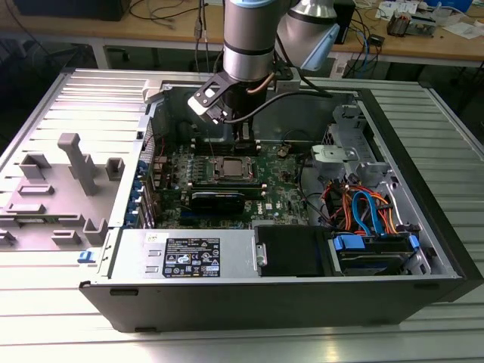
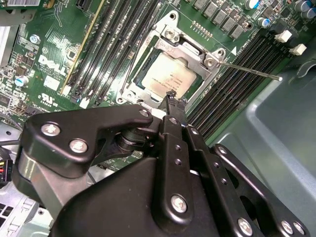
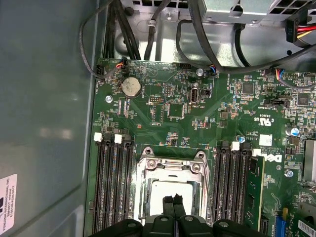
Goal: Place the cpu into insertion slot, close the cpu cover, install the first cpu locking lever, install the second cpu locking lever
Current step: 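Close the cpu cover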
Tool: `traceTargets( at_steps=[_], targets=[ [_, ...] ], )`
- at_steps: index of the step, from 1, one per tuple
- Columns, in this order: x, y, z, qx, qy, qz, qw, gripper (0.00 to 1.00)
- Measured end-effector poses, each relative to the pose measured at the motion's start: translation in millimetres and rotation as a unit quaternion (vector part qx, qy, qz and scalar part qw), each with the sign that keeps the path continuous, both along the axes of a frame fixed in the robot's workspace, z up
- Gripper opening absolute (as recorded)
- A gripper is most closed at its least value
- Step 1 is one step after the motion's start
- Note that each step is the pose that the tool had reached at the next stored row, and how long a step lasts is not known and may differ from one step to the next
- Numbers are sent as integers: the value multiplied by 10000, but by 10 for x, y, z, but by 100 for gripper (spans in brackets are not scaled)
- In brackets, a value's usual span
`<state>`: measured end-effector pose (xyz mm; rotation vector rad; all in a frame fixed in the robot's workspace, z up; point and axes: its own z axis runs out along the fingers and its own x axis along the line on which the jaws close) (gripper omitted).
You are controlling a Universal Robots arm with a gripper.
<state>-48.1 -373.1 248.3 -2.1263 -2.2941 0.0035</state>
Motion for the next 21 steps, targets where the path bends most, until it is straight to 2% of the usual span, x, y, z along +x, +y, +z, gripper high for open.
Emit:
traceTargets(
  at_steps=[8,12,17,21],
  targets=[
    [-4,0,-1,0,0,-1,10000,11],
    [-127,-6,-29,29,-9,6,10000,11],
    [-228,-8,-113,28,-9,43,10000,11],
    [-305,-19,-211,29,-9,68,10000,11]
  ],
)
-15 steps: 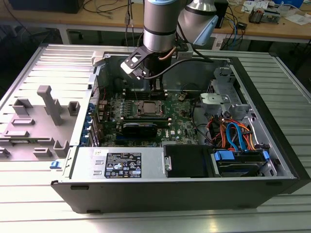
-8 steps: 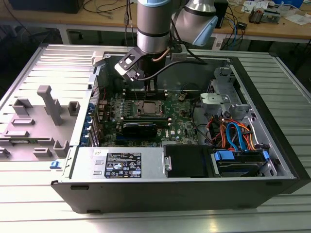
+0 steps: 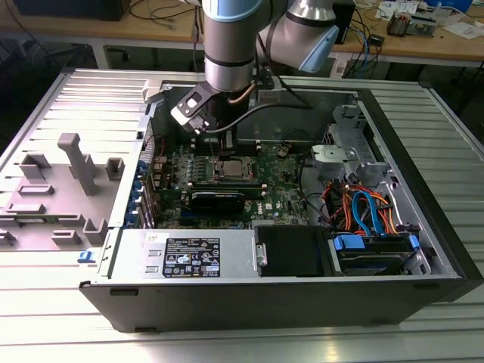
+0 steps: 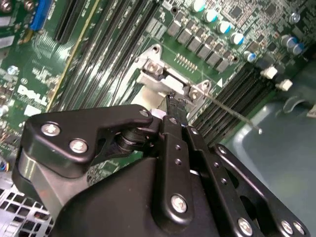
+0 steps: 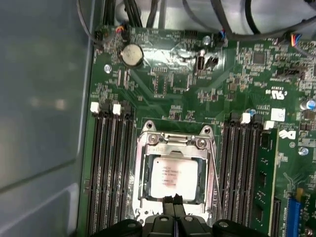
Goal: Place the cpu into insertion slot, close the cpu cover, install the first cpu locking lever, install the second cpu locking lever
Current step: 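Close the cpu cover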
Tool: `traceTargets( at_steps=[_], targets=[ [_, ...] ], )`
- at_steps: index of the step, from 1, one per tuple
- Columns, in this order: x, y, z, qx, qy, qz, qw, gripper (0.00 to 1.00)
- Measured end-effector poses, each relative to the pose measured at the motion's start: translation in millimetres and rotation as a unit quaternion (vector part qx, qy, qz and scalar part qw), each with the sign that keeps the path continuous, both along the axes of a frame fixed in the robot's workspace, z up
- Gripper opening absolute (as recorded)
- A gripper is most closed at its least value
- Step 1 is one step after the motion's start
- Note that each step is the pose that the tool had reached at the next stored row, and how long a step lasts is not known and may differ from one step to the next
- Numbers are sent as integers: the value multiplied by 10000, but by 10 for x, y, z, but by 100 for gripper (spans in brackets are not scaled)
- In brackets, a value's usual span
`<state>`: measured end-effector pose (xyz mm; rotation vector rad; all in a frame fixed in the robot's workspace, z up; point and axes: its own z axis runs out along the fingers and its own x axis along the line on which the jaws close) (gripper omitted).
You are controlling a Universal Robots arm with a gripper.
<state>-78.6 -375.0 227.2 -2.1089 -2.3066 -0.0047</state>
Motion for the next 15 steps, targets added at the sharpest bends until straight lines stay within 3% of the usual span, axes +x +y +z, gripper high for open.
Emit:
traceTargets(
  at_steps=[8,13,15],
  targets=[
    [-28,-2,-179,0,0,10,10000,11],
    [-31,-2,-192,-1,-3,10,10000,11],
    [-40,-2,-181,1,-22,10,10000,11]
  ],
)
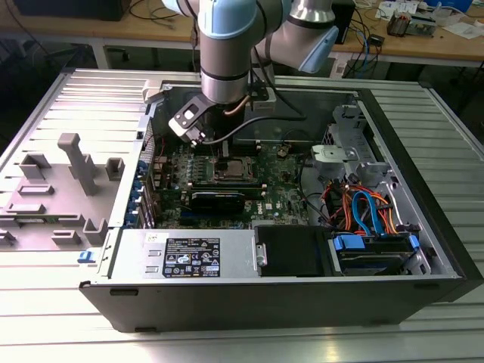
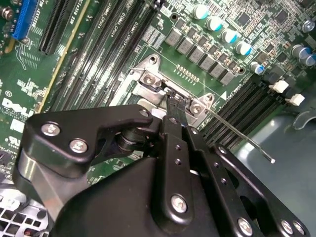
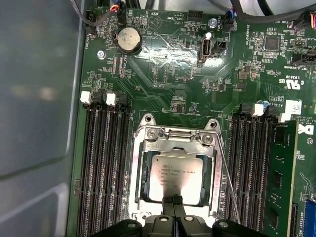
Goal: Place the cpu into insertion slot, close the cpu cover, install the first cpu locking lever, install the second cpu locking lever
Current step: 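Close the cpu cover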
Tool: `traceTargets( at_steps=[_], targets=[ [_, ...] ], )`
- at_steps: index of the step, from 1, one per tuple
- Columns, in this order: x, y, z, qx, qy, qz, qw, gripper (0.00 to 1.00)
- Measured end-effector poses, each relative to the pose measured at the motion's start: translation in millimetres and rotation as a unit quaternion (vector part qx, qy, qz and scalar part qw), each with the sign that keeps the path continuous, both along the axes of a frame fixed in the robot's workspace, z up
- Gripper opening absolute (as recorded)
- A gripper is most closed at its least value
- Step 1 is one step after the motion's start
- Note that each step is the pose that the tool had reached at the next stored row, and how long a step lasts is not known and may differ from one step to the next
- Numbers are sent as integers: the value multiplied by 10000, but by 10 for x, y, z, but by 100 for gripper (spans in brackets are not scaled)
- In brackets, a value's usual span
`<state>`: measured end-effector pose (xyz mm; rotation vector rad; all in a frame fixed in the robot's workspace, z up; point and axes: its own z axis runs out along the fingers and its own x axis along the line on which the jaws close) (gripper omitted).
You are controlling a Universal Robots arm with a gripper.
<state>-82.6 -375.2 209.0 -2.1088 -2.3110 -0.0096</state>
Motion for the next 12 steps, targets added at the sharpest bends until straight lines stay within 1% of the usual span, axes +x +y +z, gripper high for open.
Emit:
traceTargets(
  at_steps=[4,9,10,11,12],
  targets=[
    [-39,0,2,-1,-3,0,10000,11],
    [-44,2,-19,0,-2,0,10000,11],
    [-45,3,-31,16,-1,-1,10000,11],
    [-40,3,86,20,-3,1,10000,11],
    [151,2,87,18,-2,-3,10000,11]
  ],
)
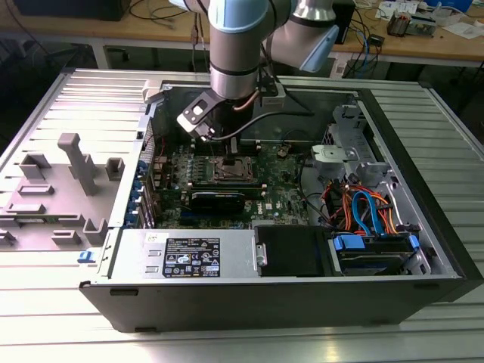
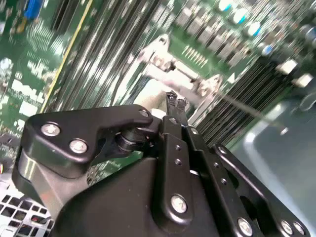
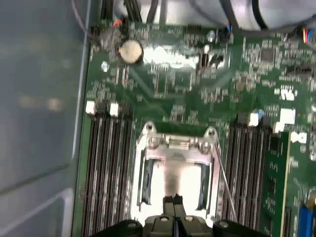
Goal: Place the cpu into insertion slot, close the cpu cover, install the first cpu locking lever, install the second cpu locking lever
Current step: 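Close the cpu cover, then install the first cpu locking lever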
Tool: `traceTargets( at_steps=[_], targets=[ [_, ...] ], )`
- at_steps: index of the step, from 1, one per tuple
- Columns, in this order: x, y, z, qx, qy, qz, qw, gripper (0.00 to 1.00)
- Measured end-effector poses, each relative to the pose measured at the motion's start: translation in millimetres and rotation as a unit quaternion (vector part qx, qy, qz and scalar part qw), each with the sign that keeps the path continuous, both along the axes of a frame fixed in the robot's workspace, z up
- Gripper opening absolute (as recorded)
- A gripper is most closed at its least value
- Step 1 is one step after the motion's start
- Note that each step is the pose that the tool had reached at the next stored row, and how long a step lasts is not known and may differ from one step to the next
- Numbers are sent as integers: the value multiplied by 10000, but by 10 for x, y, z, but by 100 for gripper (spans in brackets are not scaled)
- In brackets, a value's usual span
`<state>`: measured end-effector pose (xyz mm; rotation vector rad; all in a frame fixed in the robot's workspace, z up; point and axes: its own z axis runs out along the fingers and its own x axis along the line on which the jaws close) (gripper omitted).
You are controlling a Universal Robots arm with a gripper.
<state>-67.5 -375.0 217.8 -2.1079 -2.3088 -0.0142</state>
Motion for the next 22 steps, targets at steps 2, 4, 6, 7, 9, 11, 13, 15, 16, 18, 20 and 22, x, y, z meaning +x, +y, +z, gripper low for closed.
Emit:
traceTargets(
  at_steps=[2,4,6,7,9,11,13,15,16,18,20,22],
  targets=[
    [107,0,0,0,0,-3,10000,11],
    [123,-1,0,0,0,-4,10000,11],
    [124,0,0,0,0,-4,10000,11],
    [132,0,0,0,0,-4,10000,11],
    [140,0,0,0,0,-4,10000,11],
    [141,0,-1,0,0,-4,10000,11],
    [141,0,0,0,0,-4,10000,11],
    [144,0,0,0,0,-2,10000,11],
    [144,1,0,1,0,-2,10000,11],
    [143,0,10,0,0,6,10000,11],
    [144,0,10,1,0,28,10000,11],
    [143,0,12,0,0,99,10000,11]
  ],
)
